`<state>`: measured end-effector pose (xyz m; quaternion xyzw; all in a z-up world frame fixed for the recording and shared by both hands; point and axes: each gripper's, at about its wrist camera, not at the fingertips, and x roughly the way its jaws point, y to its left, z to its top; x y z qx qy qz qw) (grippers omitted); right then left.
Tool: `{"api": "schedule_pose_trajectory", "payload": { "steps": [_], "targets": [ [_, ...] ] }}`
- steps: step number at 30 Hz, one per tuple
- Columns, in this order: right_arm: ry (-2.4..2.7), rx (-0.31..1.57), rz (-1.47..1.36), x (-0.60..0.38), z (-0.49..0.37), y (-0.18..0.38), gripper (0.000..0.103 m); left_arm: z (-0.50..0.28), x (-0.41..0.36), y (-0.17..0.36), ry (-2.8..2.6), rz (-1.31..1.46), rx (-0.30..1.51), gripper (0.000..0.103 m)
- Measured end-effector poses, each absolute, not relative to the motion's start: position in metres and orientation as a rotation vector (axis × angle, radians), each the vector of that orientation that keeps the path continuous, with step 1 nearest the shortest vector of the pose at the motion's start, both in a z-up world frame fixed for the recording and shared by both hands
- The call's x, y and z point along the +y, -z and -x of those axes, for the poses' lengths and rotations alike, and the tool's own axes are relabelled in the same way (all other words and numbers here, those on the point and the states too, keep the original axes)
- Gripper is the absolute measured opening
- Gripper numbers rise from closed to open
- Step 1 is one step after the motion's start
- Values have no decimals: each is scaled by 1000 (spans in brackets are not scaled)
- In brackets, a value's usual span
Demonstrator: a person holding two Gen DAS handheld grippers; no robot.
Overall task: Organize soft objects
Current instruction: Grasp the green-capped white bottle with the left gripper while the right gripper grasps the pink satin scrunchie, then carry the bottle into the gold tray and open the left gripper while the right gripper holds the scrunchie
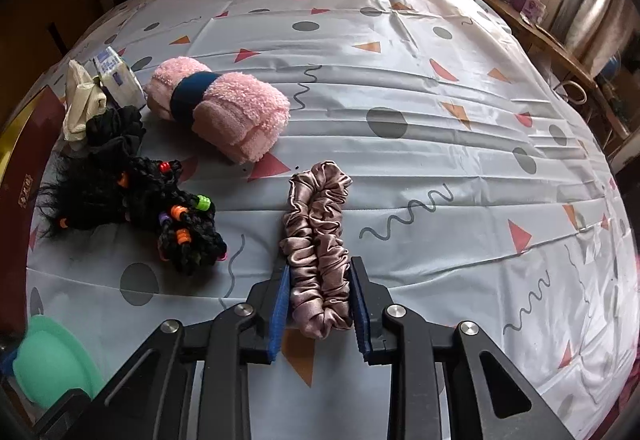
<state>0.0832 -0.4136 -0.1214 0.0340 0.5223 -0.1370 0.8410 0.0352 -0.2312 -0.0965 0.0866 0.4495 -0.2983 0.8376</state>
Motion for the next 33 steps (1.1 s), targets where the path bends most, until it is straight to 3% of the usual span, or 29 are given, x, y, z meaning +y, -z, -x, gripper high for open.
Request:
{"api": "schedule_pose_trajectory", "payload": {
  "steps": [13,33],
  "targets": [
    [292,1098,-36,-409,-83,123,28,-38,-222,88,717,-86,948,36],
    [291,1100,-7,-406,-84,123,28,-21,-201,50,758,-12,884,34]
  ]
}}
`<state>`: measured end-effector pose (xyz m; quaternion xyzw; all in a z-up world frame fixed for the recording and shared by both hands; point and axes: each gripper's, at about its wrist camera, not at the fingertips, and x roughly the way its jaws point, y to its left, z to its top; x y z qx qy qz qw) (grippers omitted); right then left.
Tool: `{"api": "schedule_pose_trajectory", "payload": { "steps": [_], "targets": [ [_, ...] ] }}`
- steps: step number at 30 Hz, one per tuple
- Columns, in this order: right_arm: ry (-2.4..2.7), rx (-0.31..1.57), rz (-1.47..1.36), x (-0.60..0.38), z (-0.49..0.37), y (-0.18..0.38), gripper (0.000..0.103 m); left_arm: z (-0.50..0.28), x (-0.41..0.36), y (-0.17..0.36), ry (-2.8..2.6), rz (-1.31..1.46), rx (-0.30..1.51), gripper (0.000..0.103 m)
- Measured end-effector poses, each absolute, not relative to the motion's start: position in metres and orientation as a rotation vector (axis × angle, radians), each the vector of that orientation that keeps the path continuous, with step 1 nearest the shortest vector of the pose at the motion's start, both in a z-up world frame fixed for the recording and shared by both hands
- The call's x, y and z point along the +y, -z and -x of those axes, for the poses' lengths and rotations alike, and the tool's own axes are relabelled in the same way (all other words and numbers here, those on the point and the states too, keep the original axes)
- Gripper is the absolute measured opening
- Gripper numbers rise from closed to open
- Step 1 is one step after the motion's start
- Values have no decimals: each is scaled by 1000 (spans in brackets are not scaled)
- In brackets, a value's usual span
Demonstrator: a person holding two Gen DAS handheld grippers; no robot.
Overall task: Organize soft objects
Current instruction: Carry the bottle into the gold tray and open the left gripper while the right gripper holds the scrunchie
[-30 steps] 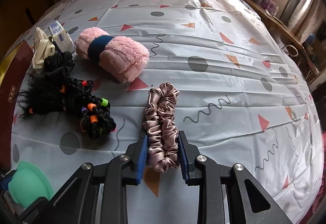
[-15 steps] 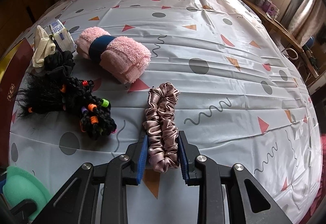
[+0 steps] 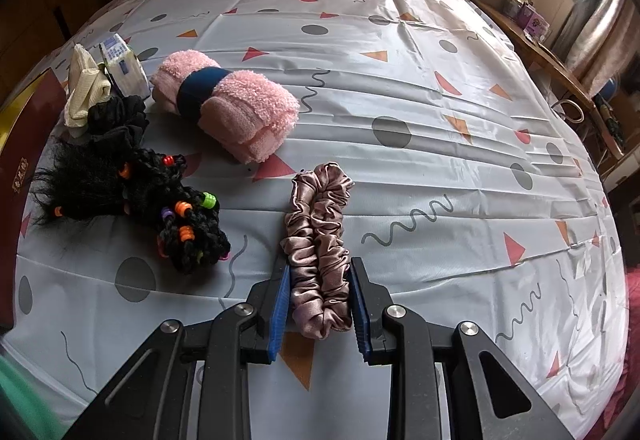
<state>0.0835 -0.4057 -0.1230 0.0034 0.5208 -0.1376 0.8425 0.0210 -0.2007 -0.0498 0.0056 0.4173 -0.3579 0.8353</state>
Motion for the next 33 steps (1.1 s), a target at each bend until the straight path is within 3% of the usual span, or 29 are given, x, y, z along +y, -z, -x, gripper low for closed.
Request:
{"api": "schedule_pose_trajectory", "payload": {
  "steps": [13,21,33],
  "targets": [
    [296,1101,13,-402,-82,122,28,-81,-99,2,543,160,821,34],
    [294,1104,26,-402,-83,122,28,-149,-59,22,373,200,862,34],
    [293,1104,31,-401,-83,122,28,-201,-73,56,265,106,918,38]
  ]
}}
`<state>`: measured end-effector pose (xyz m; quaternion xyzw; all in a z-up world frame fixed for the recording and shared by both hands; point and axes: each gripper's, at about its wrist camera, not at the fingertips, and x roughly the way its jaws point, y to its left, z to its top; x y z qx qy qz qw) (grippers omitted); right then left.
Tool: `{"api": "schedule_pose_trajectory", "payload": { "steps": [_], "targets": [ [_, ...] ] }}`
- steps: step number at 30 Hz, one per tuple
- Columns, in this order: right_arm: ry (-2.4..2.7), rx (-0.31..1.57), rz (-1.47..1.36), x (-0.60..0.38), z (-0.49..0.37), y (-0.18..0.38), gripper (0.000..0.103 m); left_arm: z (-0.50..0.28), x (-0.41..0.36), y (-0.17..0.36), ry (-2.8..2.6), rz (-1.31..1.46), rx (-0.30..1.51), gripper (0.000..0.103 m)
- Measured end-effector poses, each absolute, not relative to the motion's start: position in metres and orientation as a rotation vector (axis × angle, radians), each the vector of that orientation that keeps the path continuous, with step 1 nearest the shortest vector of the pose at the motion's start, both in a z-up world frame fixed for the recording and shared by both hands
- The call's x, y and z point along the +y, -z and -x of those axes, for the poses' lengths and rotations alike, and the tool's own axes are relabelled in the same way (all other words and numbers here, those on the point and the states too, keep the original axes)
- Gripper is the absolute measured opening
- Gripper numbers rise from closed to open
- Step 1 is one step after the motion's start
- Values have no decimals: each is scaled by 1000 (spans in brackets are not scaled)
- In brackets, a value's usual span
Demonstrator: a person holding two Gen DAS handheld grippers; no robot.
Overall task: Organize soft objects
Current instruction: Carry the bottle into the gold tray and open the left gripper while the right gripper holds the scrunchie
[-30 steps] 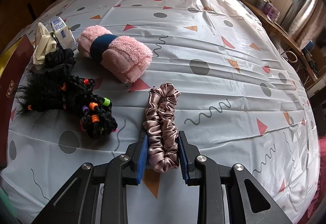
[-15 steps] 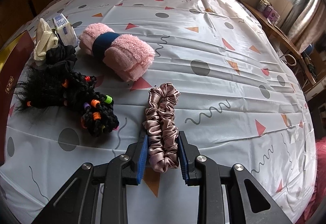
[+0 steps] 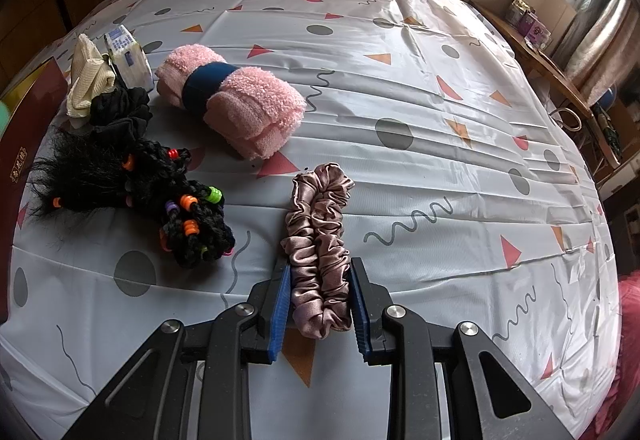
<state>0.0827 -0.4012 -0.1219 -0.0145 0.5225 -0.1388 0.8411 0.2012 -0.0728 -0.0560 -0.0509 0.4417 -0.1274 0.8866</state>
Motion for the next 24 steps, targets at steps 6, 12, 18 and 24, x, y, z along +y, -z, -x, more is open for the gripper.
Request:
{"api": "schedule_pose_trajectory", "payload": {
  "steps": [6,12,18,24],
  "targets": [
    [294,1104,32,-401,-82,122,28,-208,-73,57,189,62,890,40],
    [293,1102,44,-400,-82,122,28,-182,-68,49,165,60,864,40],
    [295,1099,61,-399,-82,122,28,-140,-63,33,148,41,811,40],
    [297,1094,86,-395,-80,122,28,-99,-54,21,138,46,771,40]
  ]
}}
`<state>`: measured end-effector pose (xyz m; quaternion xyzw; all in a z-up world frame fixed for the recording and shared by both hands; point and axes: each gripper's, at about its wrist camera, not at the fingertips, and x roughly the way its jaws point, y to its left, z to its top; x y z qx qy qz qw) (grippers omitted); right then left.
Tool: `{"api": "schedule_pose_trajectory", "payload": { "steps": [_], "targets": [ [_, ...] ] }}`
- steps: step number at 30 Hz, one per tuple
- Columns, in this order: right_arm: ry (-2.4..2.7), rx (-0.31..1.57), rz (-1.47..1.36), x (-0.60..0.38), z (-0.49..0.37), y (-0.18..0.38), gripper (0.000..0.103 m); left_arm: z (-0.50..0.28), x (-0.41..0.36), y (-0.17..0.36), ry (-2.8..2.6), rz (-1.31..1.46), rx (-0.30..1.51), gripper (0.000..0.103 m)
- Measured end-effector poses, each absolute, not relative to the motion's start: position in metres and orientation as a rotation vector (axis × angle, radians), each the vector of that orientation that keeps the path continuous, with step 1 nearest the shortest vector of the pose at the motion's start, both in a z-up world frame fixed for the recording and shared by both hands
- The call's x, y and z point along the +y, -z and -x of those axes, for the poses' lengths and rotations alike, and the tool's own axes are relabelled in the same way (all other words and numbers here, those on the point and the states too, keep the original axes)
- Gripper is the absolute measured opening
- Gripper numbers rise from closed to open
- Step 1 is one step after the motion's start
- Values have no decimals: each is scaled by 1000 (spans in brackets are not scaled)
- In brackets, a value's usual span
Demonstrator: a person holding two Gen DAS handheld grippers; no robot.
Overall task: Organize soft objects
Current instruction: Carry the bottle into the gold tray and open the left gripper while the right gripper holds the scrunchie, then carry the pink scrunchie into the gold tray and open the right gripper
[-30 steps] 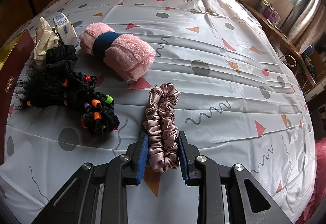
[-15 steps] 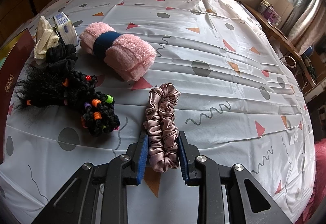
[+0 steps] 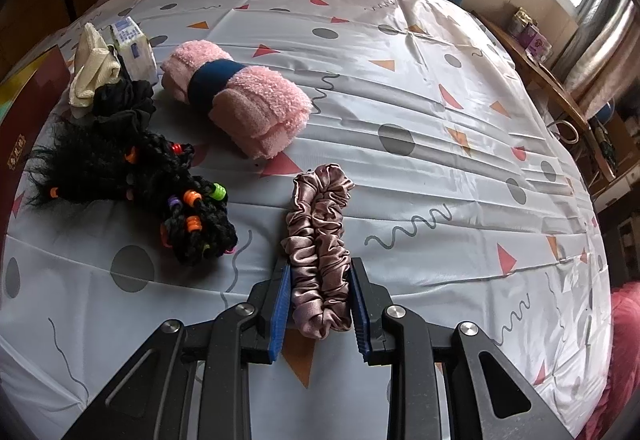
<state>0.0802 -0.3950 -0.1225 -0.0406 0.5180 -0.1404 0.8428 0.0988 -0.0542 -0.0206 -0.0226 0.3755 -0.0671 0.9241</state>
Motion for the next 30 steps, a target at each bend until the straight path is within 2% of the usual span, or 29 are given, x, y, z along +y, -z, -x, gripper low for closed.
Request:
{"api": "schedule_pose_trajectory", "payload": {
  "steps": [17,28,29,30],
  "targets": [
    [309,1086,119,-391,-78,121,27,-41,-27,28,90,75,784,41],
    [297,1092,104,-390,-77,119,23,-28,-13,34,62,73,798,46],
    [295,1093,94,-391,-76,118,23,-27,-12,34,62,73,799,47],
    [293,1094,85,-391,-76,118,23,-26,-11,34,65,74,800,53]
  ]
}}
